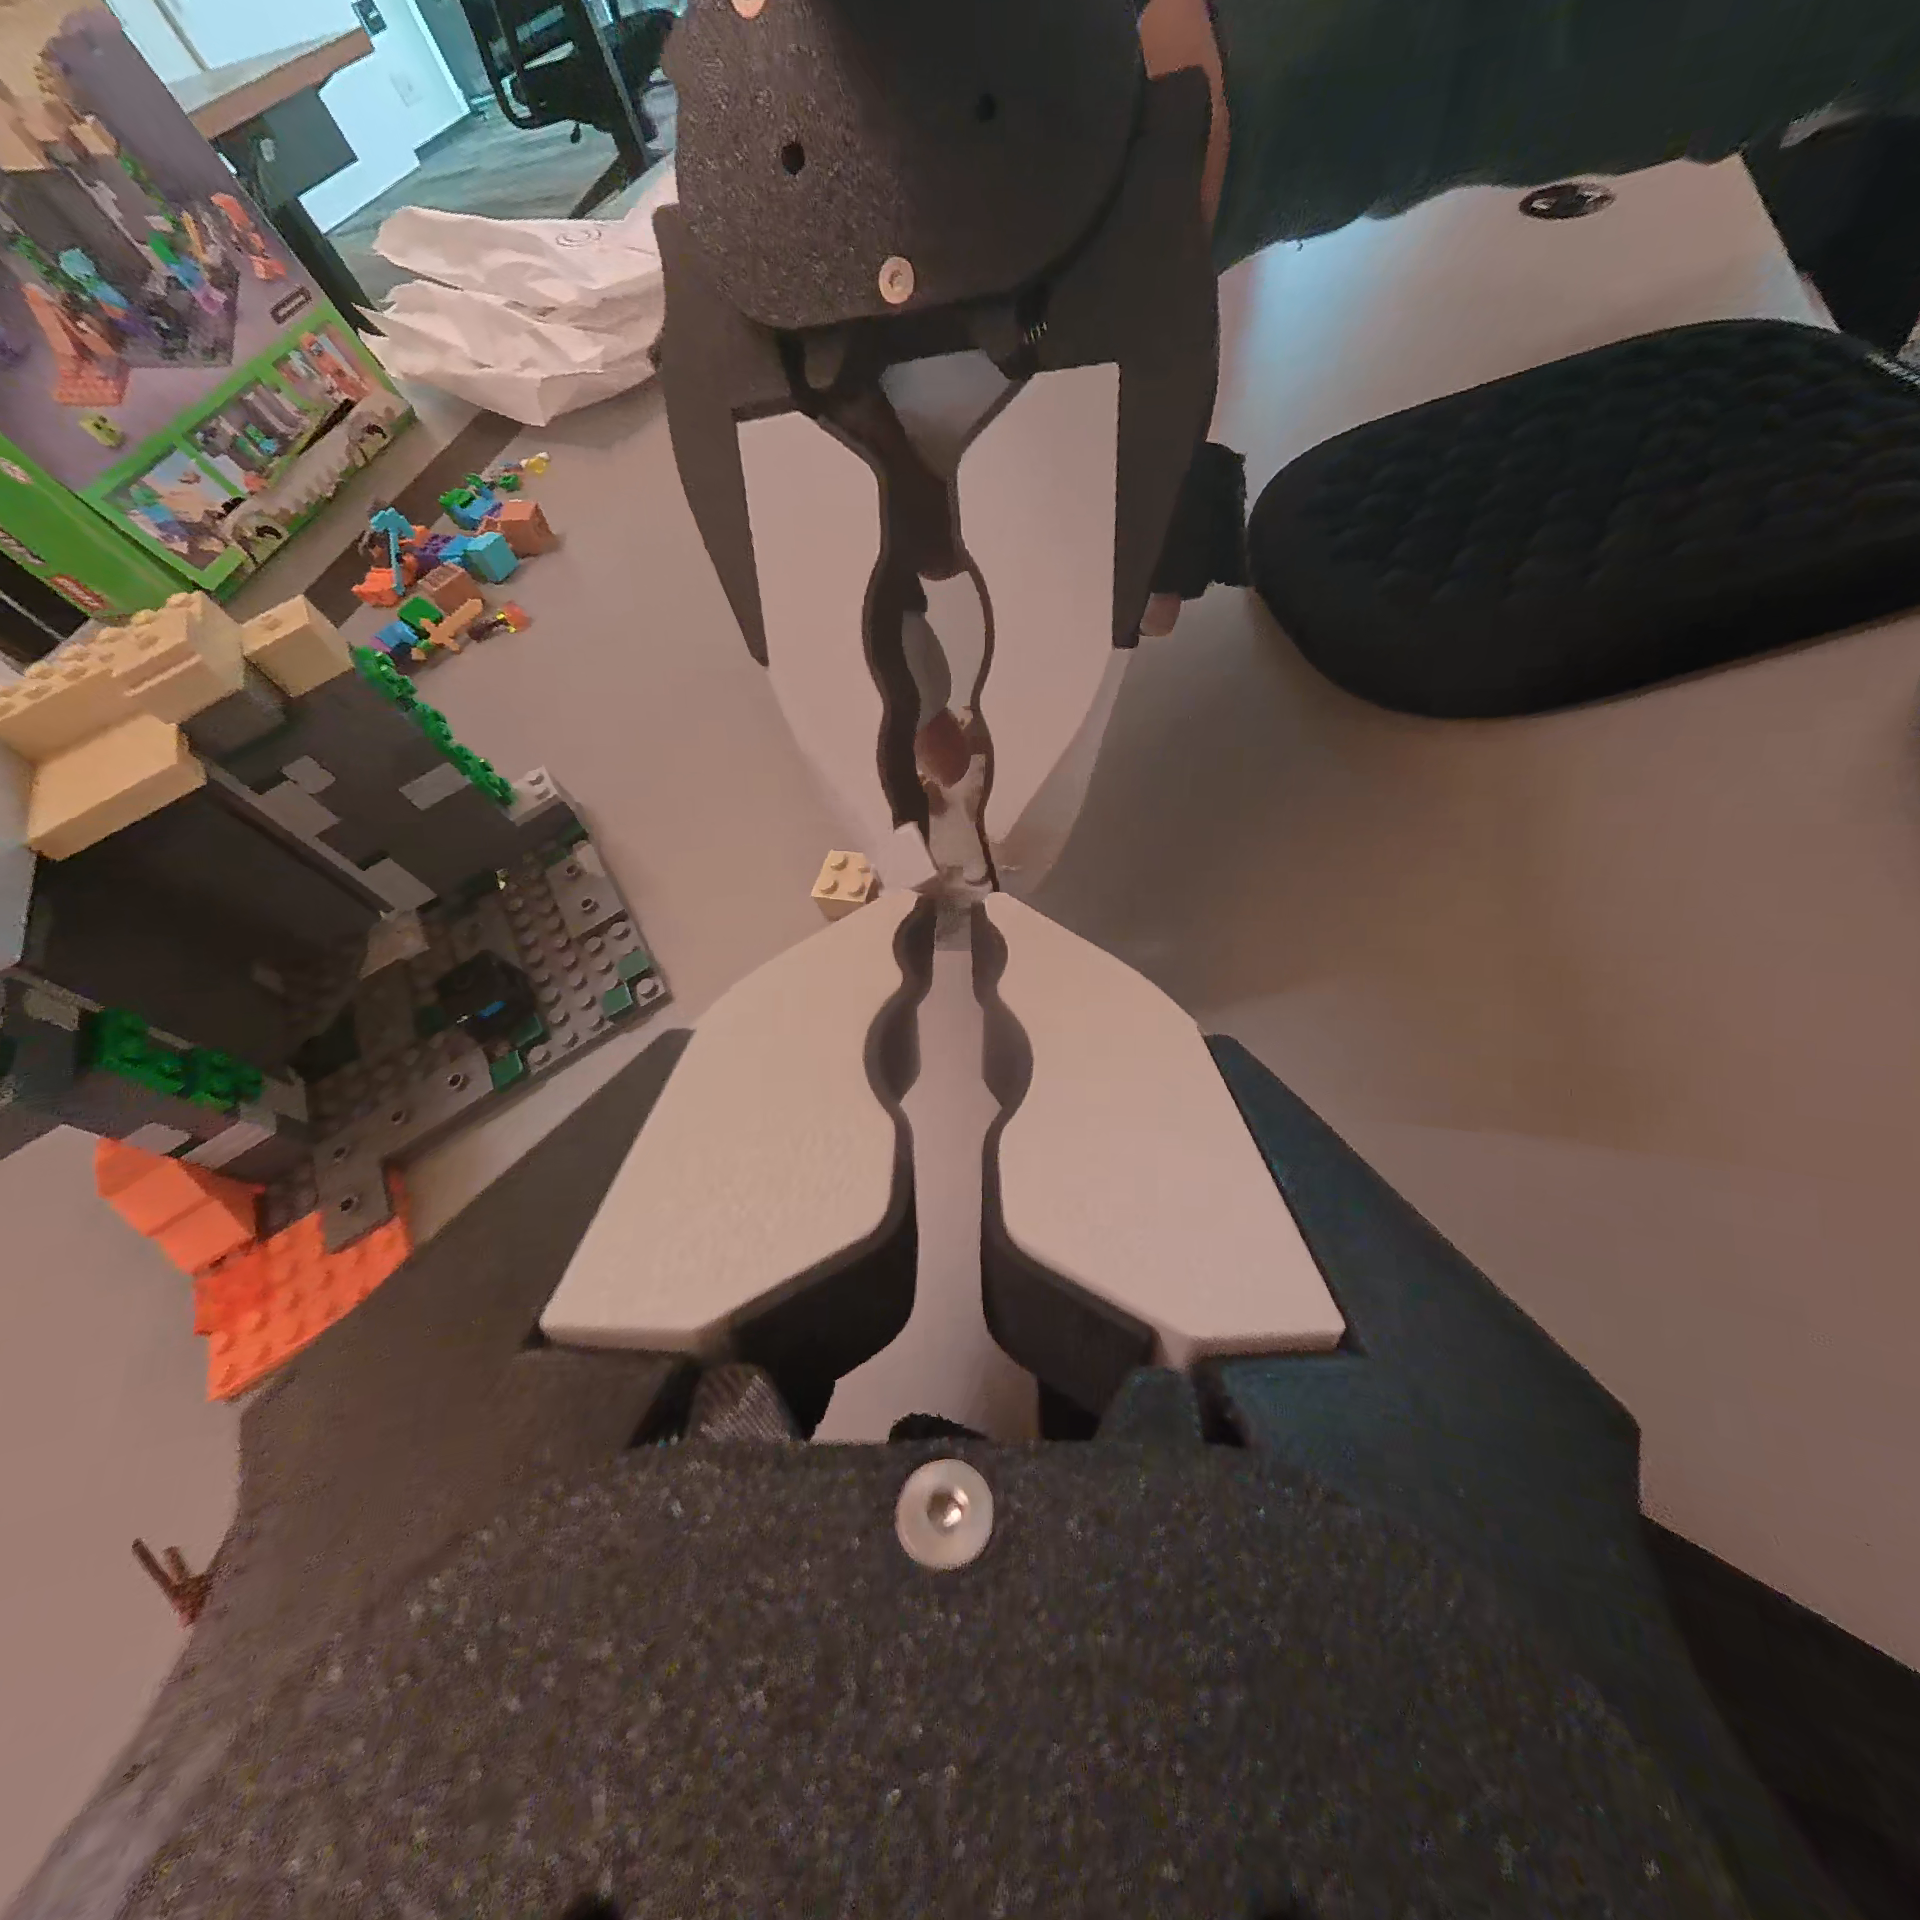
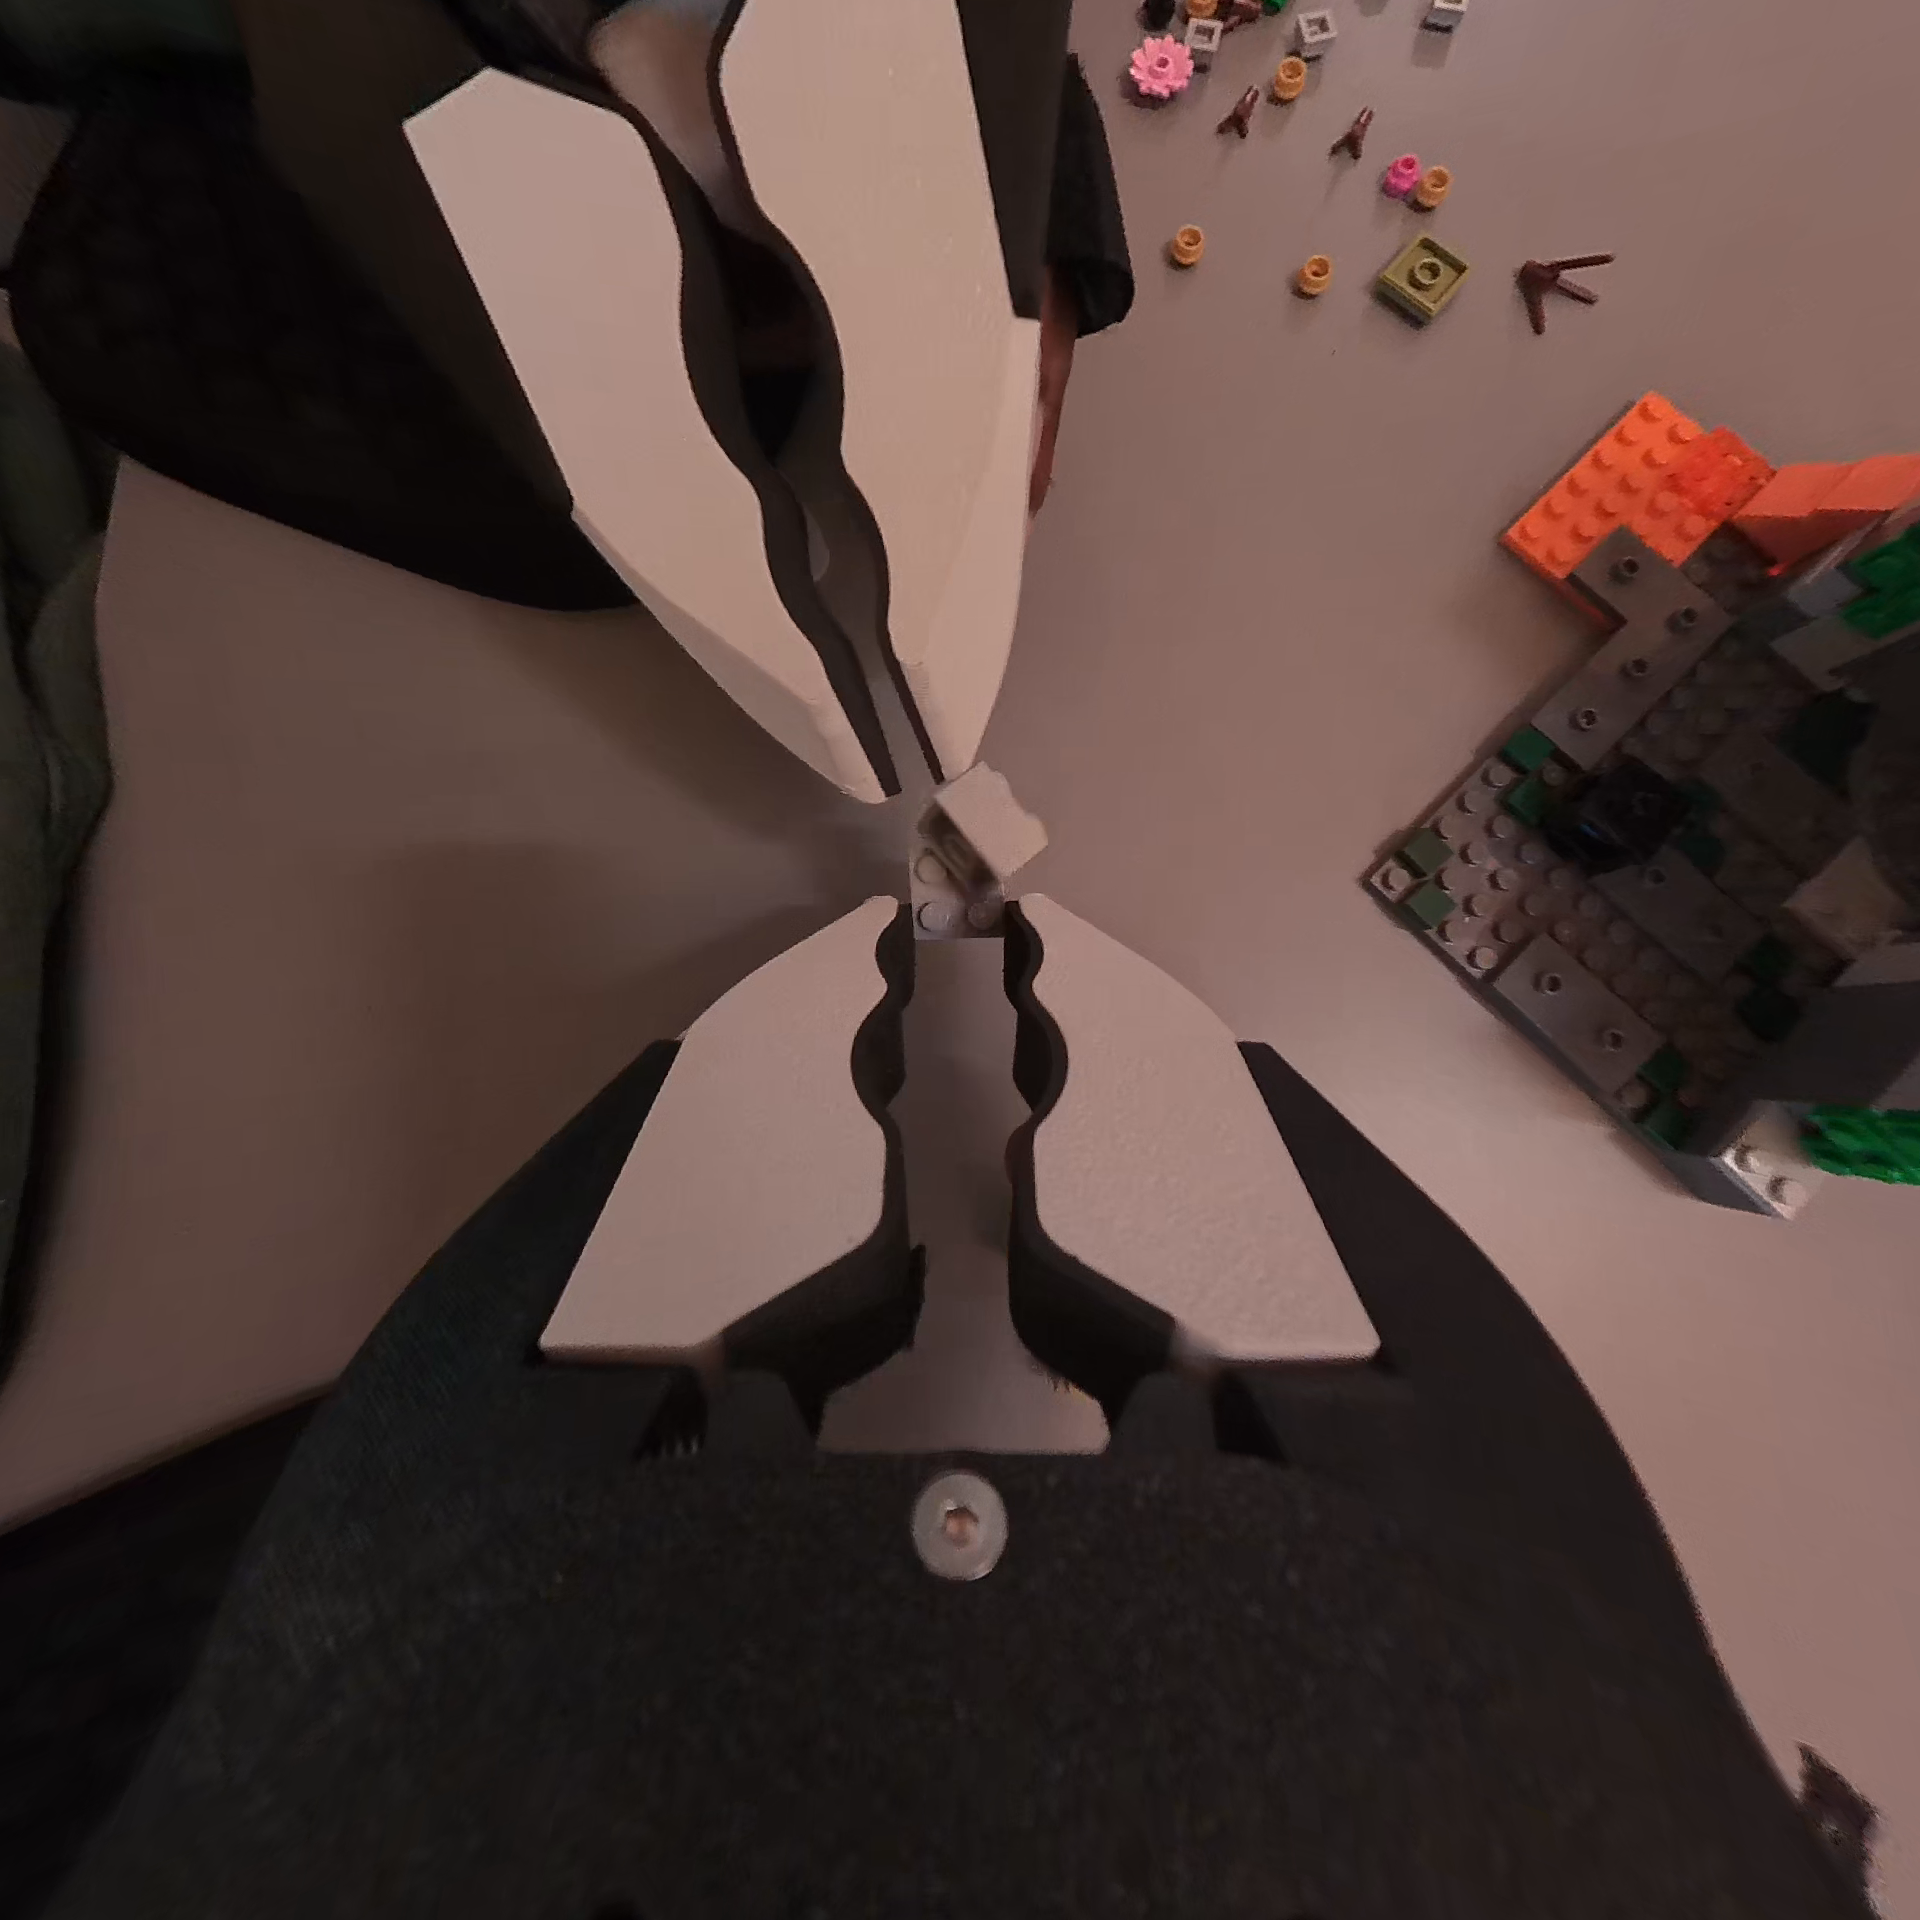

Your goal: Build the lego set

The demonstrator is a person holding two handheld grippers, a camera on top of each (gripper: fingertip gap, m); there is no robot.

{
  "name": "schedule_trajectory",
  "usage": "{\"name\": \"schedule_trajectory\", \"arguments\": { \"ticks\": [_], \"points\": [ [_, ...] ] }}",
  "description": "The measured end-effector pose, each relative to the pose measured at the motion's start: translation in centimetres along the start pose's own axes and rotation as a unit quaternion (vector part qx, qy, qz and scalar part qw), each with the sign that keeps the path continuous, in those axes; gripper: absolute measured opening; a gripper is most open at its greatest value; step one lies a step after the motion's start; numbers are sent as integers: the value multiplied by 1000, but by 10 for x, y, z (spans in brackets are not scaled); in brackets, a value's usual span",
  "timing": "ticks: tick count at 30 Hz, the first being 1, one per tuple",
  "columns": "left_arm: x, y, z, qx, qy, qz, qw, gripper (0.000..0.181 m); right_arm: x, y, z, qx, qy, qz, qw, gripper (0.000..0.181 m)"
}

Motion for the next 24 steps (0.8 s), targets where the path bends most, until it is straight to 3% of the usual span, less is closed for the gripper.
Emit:
{"name": "schedule_trajectory", "arguments": {
  "ticks": [1,11,16,24],
  "points": [
    [0,0,-1,0,-2,0,1000,6,0,-1,0,0,5,2,1000,16],
    [-2,0,-5,-10,-19,-1,1000,6,-5,-8,-6,4,8,12,1000,16],
    [-3,0,-9,1,-36,-18,999,17,0,-8,-1,12,18,7,1000,16],
    [-1,1,-3,13,-10,-31,999,20,4,-9,12,37,28,-6,999,16]
  ]
}}
Point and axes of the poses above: each gripper's, where its closed fingertips meet, x back along the fingers, z out of its top, y = z × x across the jaws, the point moved 6 cm from there along x, back along the fingers, and after that the axes turned 15 degrees about x, right-handed, at the moved point
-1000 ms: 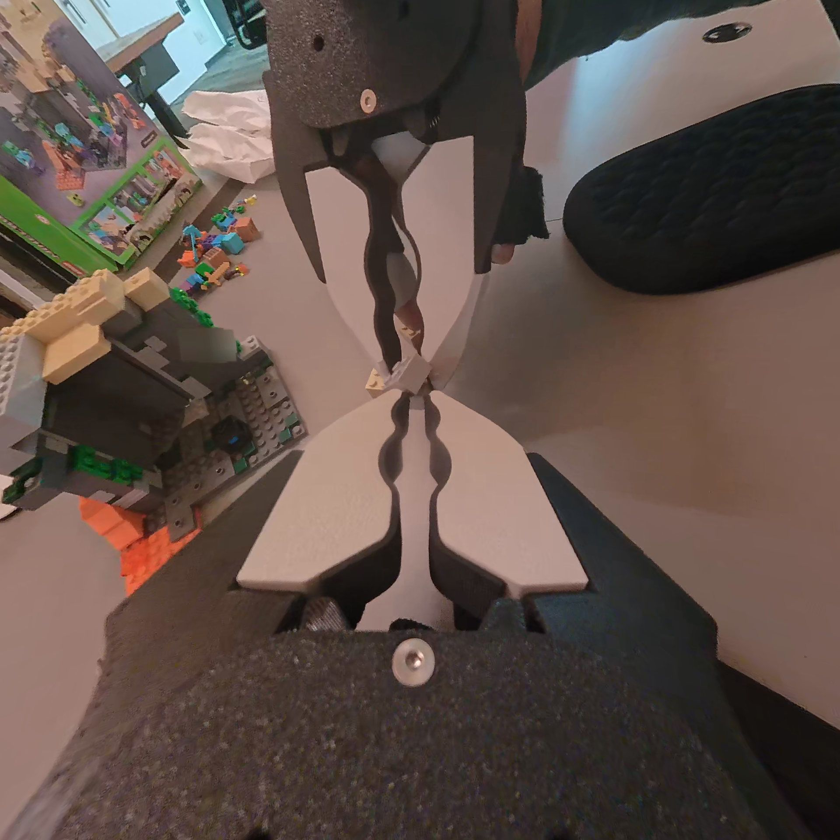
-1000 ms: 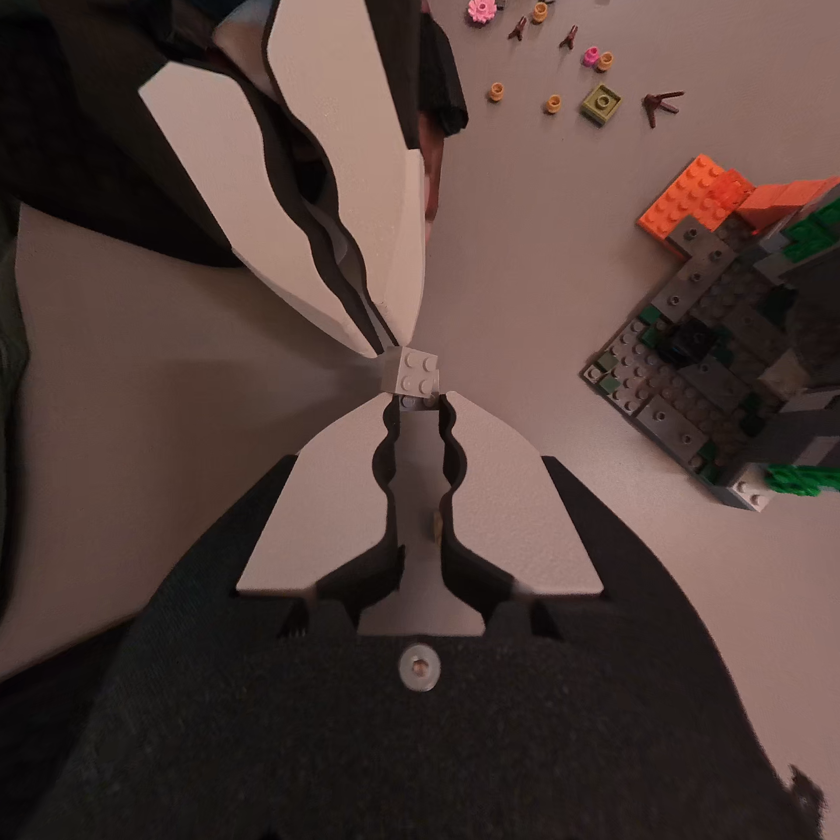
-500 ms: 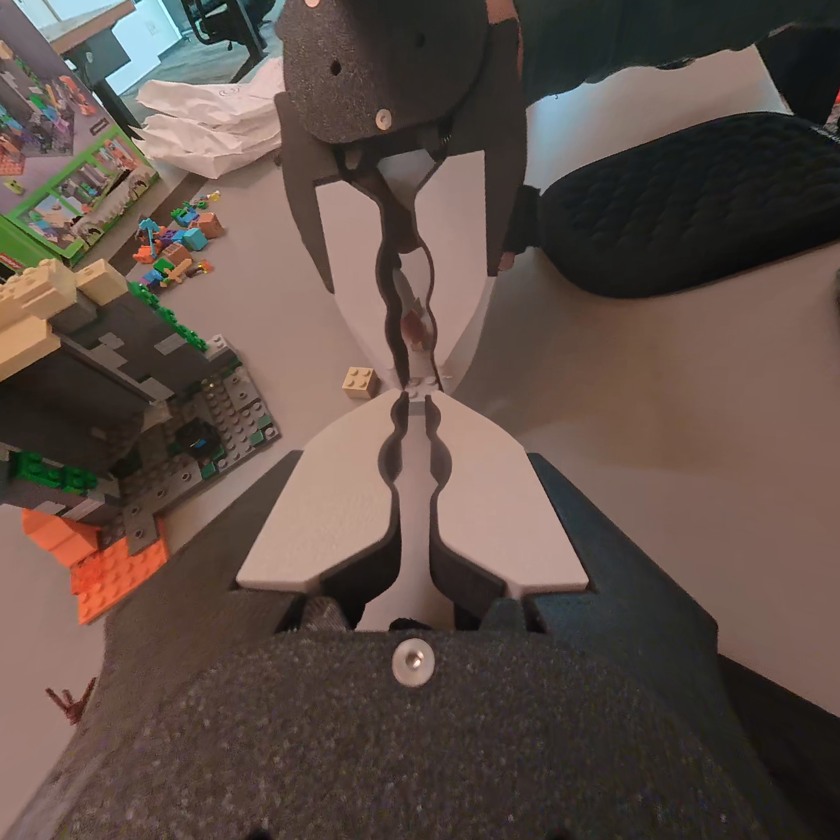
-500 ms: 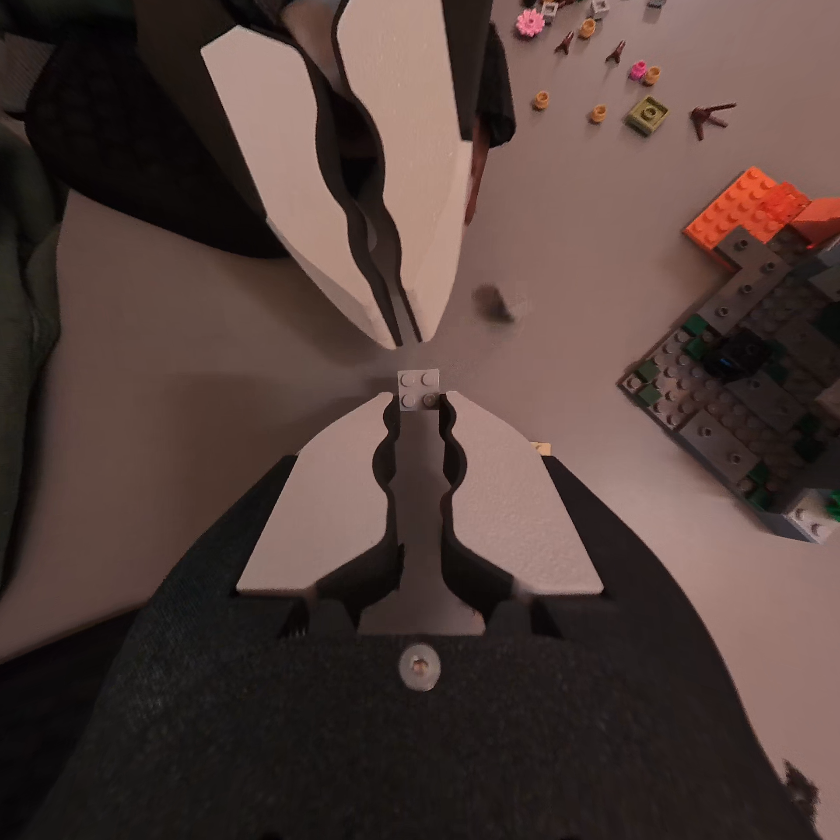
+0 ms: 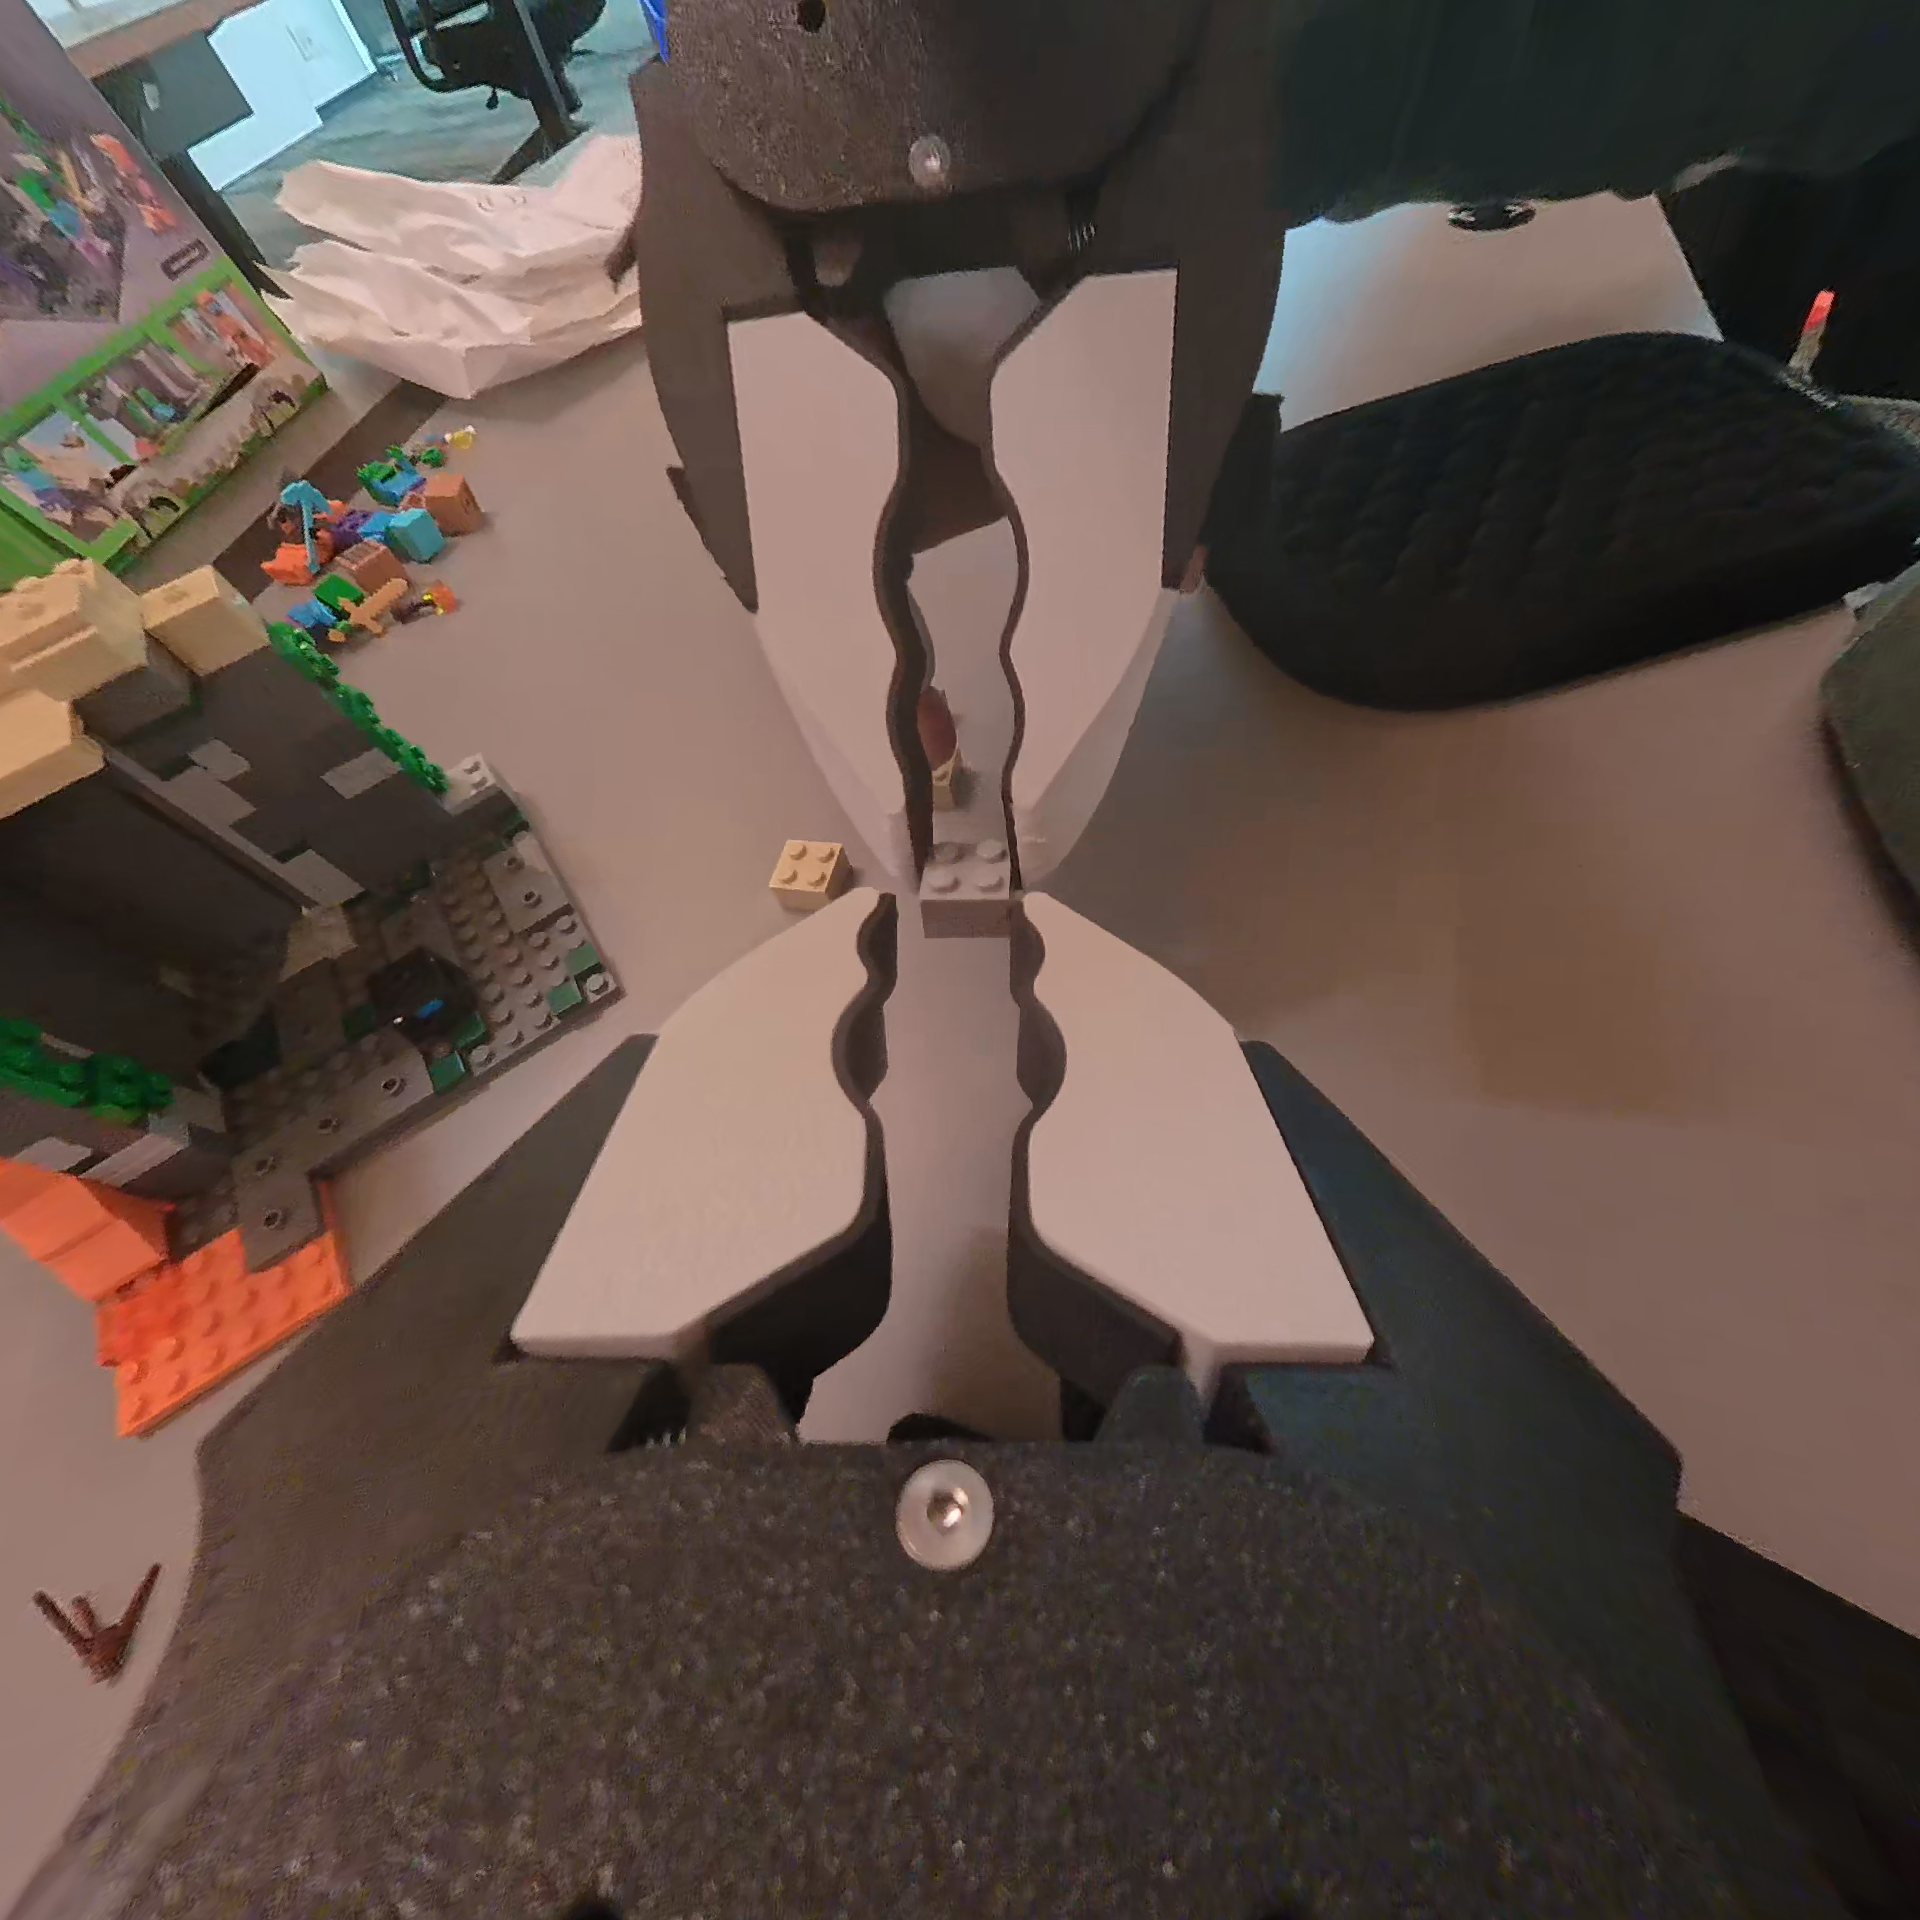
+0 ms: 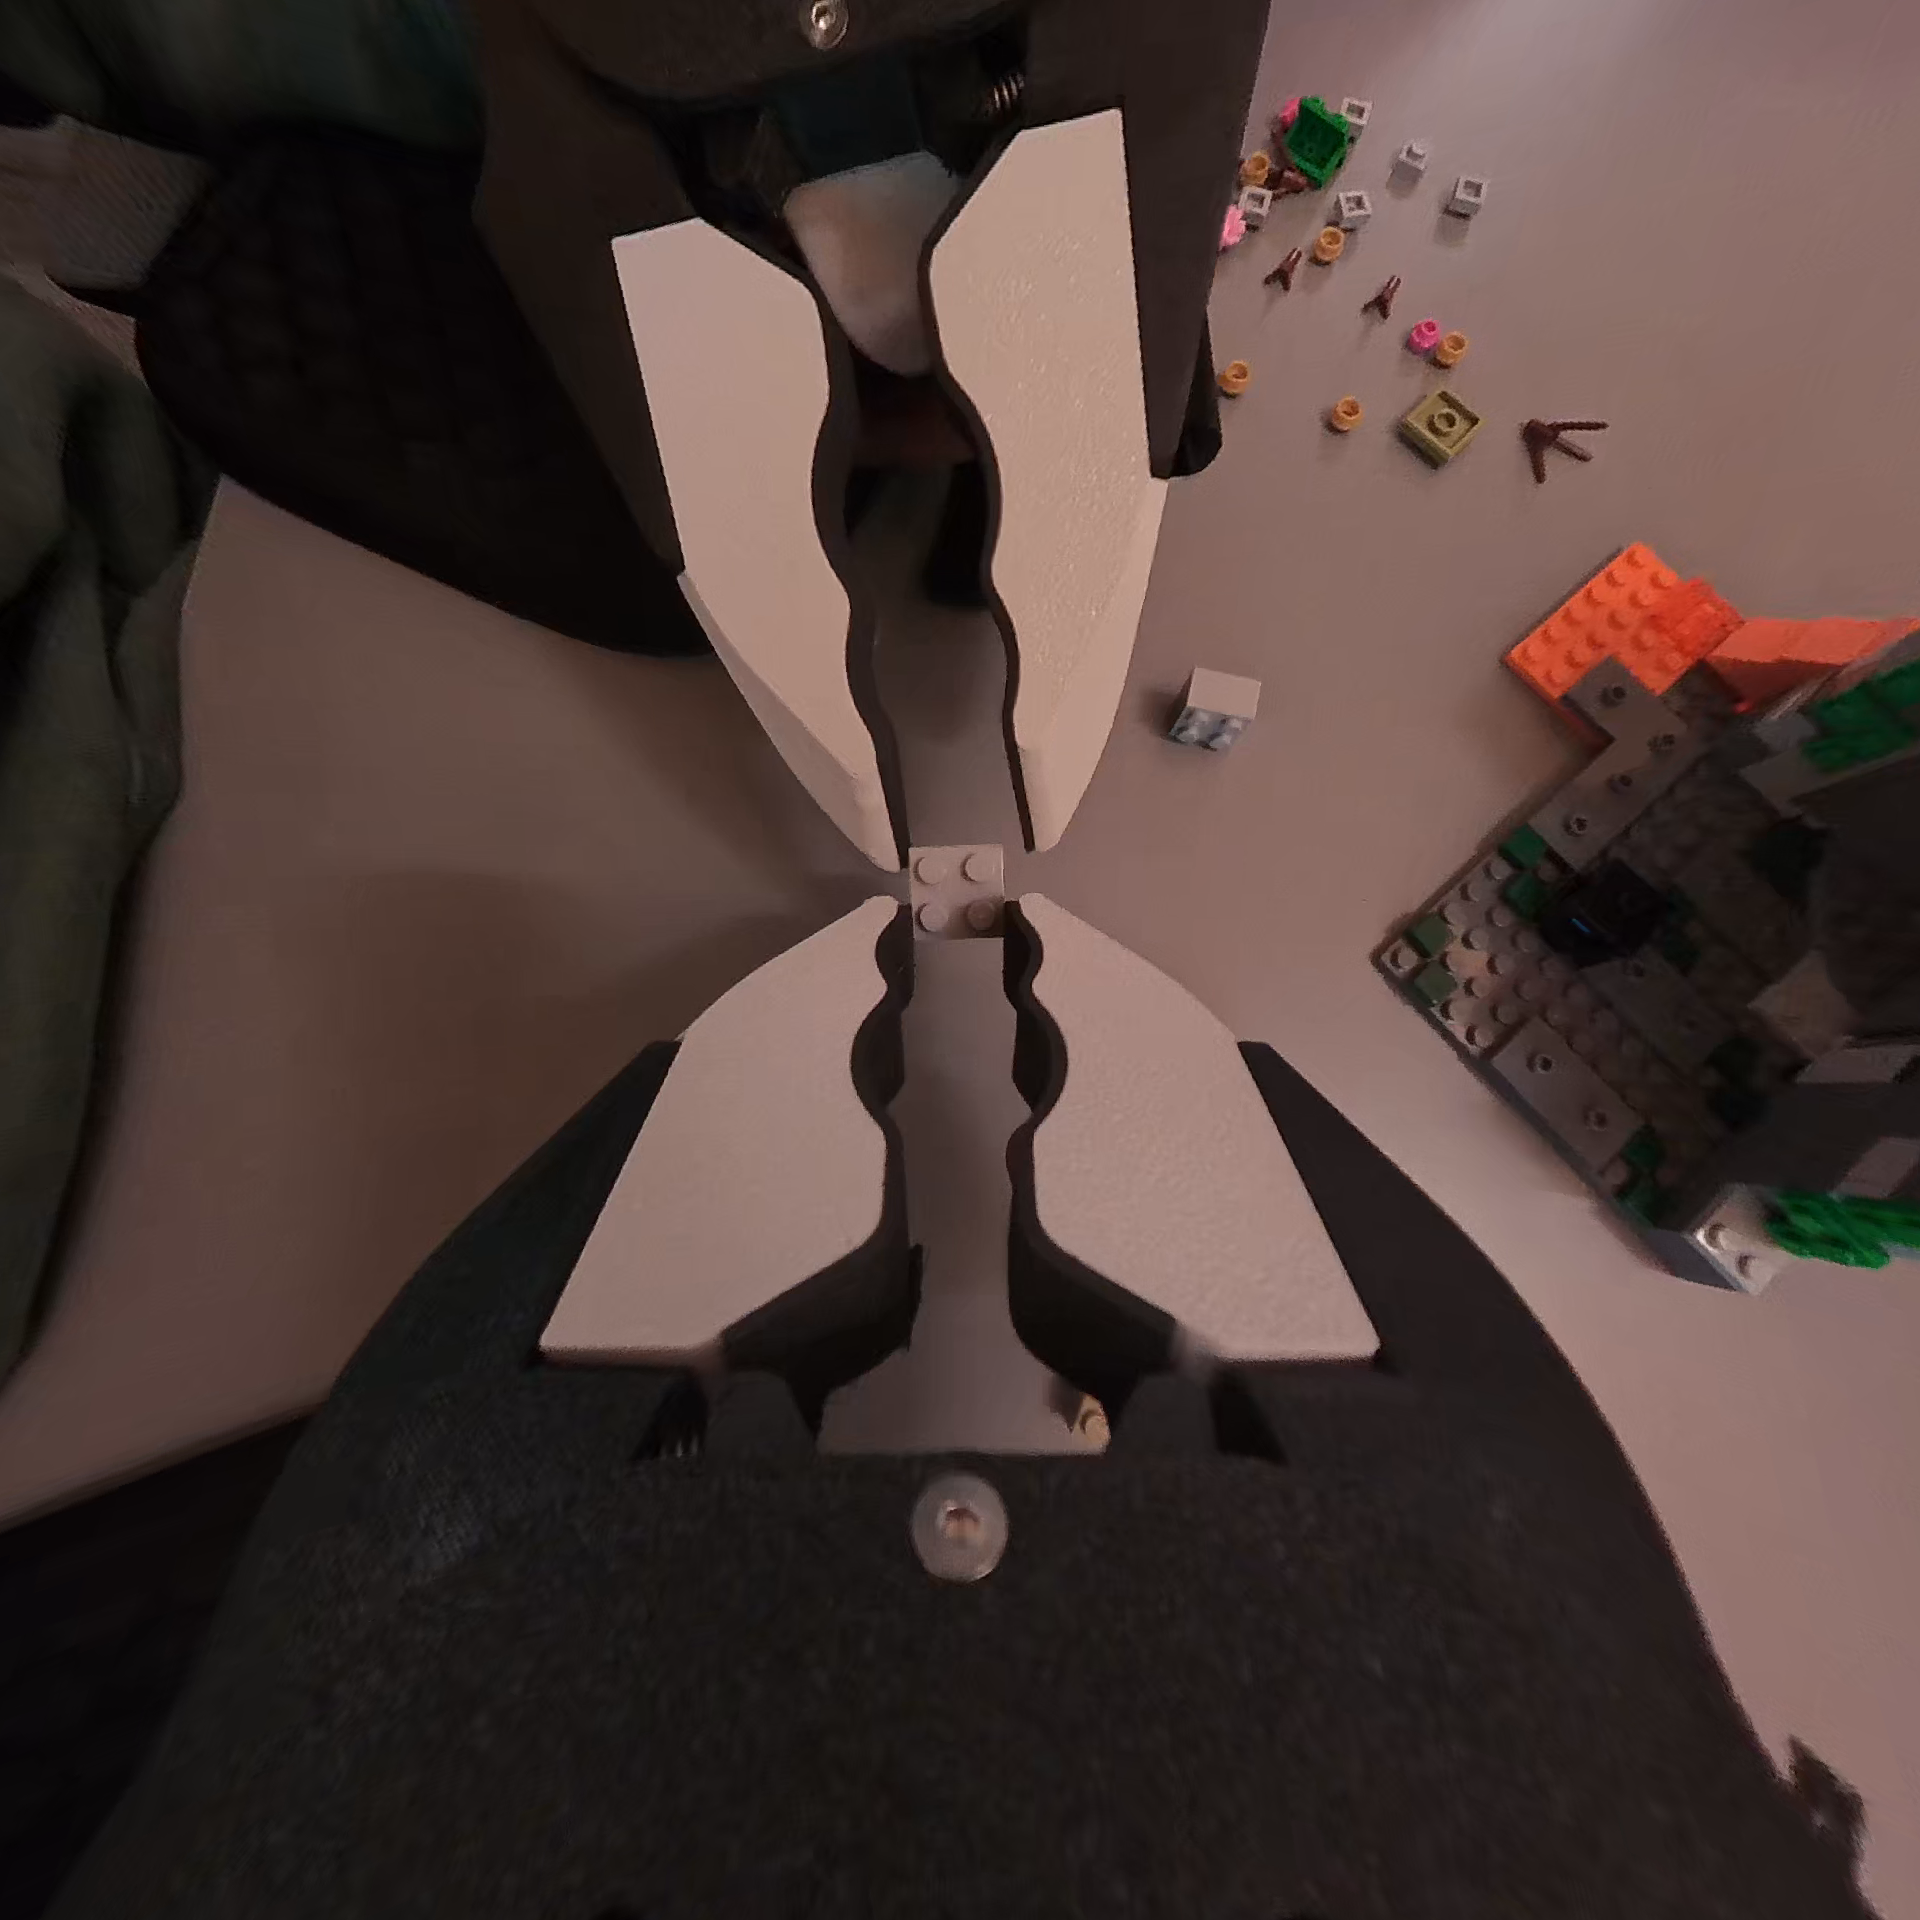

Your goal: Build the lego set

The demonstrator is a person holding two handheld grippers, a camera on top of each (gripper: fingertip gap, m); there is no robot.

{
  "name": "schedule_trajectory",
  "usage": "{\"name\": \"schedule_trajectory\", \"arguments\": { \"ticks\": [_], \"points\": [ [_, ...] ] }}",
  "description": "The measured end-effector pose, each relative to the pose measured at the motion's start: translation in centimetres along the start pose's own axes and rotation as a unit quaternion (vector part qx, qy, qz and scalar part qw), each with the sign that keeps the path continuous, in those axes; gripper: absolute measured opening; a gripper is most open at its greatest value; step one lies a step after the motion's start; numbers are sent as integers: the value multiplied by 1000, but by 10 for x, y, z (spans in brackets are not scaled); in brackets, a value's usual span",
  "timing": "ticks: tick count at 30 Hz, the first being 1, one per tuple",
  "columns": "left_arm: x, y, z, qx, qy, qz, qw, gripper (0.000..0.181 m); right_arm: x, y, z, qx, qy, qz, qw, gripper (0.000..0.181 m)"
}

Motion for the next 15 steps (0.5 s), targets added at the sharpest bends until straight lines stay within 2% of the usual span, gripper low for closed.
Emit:
{"name": "schedule_trajectory", "arguments": {
  "ticks": [15],
  "points": [
    [6,-2,3,1,2,6,1000,16,0,4,8,4,24,-21,999,16]
  ]
}}
Point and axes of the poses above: each gripper's, where its closed fingertips meet, x back along the fingers, z out of its top, y = z × x across the jaws, the point moved 6 cm from there along x, back along the fingers, and after that the axes turned 15 degrees about x, right-handed, at the moved point
